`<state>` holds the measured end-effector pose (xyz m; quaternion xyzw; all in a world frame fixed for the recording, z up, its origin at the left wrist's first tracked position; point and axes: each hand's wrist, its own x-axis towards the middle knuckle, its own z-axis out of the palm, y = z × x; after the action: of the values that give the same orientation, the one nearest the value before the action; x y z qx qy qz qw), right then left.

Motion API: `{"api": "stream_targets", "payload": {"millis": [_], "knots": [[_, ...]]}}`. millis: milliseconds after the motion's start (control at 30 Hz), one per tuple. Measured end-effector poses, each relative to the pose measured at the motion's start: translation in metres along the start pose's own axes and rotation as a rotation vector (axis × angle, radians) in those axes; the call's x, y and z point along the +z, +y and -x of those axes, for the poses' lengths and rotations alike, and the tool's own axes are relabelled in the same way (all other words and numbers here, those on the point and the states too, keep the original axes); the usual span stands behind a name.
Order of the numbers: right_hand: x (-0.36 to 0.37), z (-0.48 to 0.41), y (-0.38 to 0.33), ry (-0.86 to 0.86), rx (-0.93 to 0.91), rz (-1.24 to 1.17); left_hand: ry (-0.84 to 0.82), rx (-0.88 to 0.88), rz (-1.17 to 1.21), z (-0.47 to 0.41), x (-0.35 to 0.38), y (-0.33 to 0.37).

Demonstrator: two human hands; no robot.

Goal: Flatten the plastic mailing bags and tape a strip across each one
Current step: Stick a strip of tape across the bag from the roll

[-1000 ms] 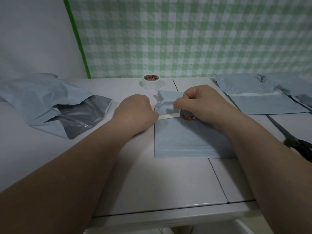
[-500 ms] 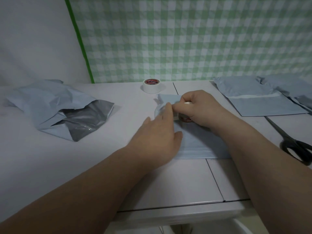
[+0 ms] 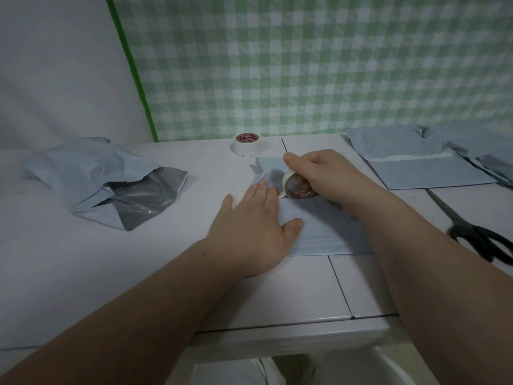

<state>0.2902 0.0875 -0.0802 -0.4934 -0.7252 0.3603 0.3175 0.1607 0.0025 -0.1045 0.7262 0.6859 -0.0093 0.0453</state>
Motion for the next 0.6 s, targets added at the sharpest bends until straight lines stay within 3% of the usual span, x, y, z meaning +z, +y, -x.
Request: {"api": "stream_targets", "payload": {"millis": [600], "knots": [[-0.006, 0.0002, -0.009, 0.077, -0.005, 0.384, -0.02, -0.033, -0.017, 0.002, -0.0012, 0.0019]]}}
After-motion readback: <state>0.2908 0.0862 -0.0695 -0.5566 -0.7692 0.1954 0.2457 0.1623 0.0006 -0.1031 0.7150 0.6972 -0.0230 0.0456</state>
